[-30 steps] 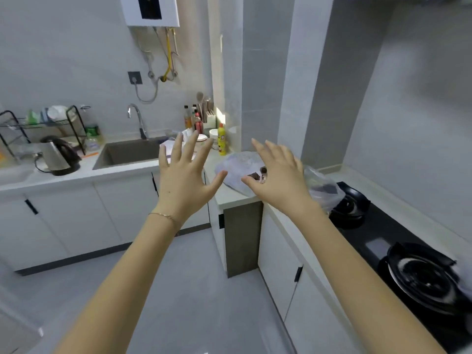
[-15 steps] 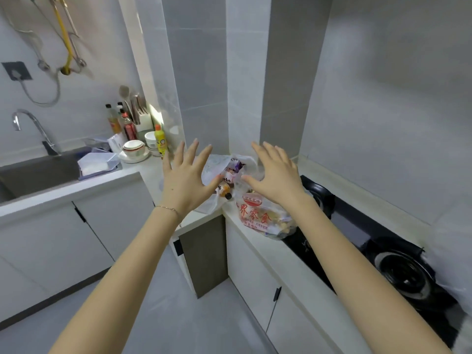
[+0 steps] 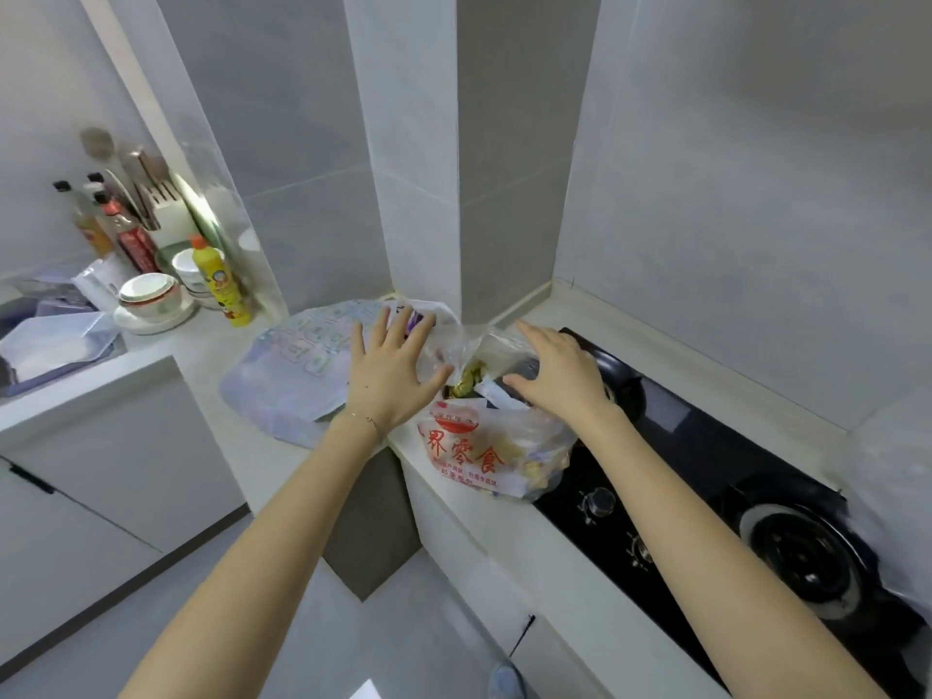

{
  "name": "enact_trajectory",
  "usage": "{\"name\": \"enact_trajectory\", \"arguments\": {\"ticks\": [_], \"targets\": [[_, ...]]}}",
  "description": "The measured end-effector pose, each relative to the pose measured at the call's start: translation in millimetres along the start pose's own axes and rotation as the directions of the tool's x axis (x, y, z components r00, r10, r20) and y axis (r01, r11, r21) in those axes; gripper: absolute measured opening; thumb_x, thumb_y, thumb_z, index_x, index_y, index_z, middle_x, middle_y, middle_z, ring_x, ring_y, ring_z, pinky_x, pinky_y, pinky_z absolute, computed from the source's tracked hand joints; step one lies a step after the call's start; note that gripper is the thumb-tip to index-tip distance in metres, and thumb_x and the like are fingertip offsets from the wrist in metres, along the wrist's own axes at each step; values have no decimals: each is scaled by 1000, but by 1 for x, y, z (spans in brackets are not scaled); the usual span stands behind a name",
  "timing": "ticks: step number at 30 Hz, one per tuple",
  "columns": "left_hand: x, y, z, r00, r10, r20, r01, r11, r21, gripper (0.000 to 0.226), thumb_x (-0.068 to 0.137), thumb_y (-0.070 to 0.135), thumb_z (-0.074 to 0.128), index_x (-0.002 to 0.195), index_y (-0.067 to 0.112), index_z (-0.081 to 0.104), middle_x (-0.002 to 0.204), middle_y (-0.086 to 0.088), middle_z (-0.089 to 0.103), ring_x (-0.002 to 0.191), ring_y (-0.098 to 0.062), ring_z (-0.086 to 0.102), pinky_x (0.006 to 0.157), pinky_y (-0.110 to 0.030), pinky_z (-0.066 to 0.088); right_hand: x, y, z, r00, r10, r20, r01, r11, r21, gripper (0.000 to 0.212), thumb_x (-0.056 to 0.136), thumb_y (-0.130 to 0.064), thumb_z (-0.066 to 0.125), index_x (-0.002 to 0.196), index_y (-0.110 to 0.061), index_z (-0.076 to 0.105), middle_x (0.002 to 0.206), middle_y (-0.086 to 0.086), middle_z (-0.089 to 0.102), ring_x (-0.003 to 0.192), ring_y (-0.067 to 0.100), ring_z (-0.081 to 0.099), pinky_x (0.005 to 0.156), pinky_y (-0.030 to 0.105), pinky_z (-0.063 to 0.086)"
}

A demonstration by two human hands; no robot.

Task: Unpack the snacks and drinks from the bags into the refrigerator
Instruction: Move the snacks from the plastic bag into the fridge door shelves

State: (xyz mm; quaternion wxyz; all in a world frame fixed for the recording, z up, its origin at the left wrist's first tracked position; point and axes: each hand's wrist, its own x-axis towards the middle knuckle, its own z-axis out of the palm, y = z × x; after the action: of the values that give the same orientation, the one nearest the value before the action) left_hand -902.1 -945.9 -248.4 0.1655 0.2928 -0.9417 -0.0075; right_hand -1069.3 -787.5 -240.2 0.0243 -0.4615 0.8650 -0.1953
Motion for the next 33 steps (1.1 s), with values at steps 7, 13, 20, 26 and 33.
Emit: {"name": "enact_trajectory", "arguments": {"ticks": [7,13,20,26,33], "targets": [[58,6,72,995,-12,100,12,1000,1,75,85,62,16,149,27,32,157,-6,28,147,-29,15,116,-53,4,60,46,40,995,-14,97,13,1000,10,72,89,-41,61,150,-24,28,149,1,40,135,25,37,102,45,41],[80,6,119,962,-24,273,40,998,-54,77,84,62,9,151,26,25,160,-2,18,149,-24,4,118,-49,-2,85,64,86,979,-21,204,19,1000,16,59,90,-39,59,143,-19,42,142,1,49,129,23,46,99,39,45],[105,3,170,882,242,404,-195,969,-154,51,96,31,46,145,22,36,157,-1,25,148,-28,10,119,-50,7,95,80,129,943,122,309,-112,992,-49,55,91,-31,59,143,-19,41,139,6,51,124,26,50,91,36,46],[111,-24,205,793,281,541,-274,957,-96,55,98,31,47,149,21,29,160,-1,13,148,-27,3,119,-43,0,105,74,162,877,253,409,-236,967,-93,39,91,-31,59,126,-15,52,123,6,60,109,28,57,79,34,45],[119,-41,230,755,256,604,-226,966,-128,46,97,33,49,143,26,42,158,-1,17,148,-27,-3,119,-46,-3,116,77,183,876,299,377,-232,949,-214,43,96,-27,53,136,-14,46,135,7,53,126,28,45,102,36,35]]}}
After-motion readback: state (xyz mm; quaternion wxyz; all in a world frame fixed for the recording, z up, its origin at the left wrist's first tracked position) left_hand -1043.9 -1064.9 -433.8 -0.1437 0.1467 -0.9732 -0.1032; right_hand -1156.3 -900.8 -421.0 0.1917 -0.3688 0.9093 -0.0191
